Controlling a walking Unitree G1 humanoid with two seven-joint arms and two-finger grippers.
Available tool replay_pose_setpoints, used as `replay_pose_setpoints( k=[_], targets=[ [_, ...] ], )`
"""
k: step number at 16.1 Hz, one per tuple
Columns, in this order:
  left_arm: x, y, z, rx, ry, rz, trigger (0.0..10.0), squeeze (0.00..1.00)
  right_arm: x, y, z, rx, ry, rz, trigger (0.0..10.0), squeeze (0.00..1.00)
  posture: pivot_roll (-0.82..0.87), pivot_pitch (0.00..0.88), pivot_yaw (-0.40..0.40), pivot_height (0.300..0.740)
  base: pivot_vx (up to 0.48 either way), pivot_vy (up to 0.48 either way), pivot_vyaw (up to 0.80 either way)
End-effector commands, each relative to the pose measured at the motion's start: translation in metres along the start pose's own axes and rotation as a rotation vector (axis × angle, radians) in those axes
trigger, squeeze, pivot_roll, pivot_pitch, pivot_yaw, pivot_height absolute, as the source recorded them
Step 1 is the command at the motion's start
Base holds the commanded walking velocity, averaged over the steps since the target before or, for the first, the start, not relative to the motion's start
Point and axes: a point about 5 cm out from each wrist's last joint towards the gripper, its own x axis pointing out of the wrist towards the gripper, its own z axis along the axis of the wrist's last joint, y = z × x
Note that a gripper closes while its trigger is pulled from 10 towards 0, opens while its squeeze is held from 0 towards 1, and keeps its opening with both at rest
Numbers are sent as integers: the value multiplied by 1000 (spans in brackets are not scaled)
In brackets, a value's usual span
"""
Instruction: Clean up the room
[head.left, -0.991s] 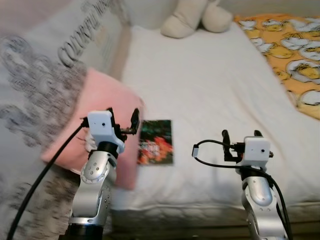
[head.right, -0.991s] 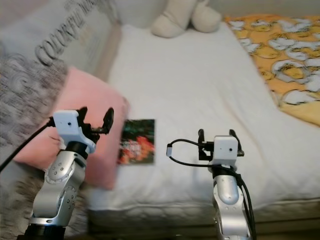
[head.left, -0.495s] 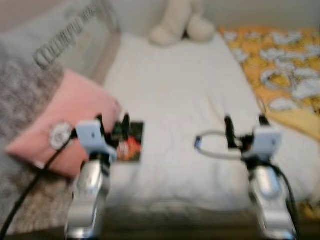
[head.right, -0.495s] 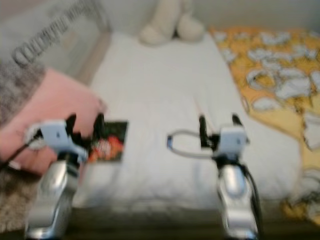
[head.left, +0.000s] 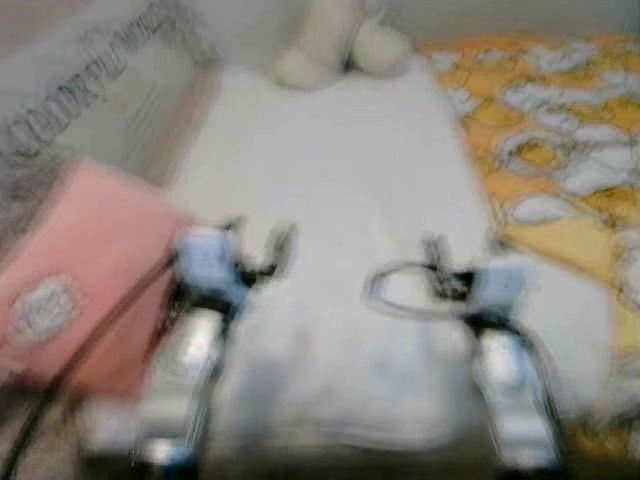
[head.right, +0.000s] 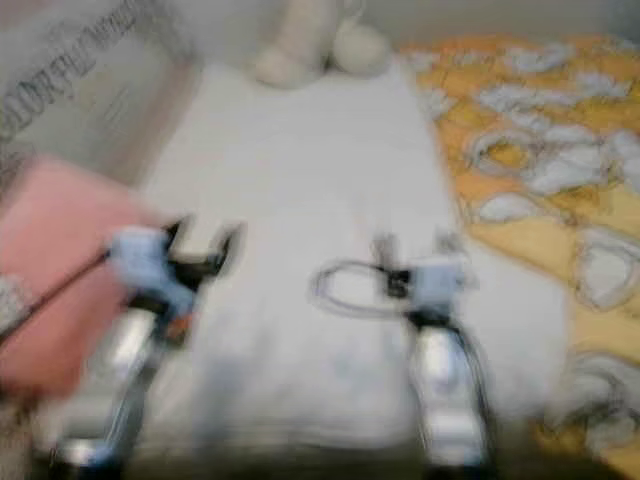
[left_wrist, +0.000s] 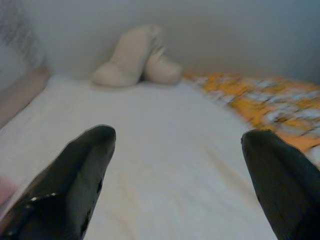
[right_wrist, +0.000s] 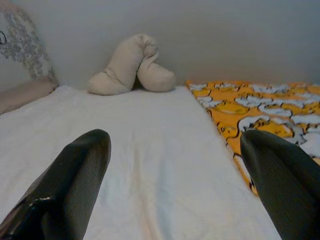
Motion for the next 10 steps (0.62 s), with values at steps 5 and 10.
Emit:
replay_pose_setpoints(
  k=[5, 10],
  targets=[
    [-11, 4, -12, 4, 20, 45, 10000, 0, -7, -13, -2, -26, 17, 0, 10000, 0, -132, 0, 94, 740, 299, -373, 0],
    [-11, 7, -13, 87, 28, 57, 10000, 0, -4, -9, -2, -26, 20, 23, 10000, 0, -115, 0, 90, 740, 179, -224, 0]
  ],
)
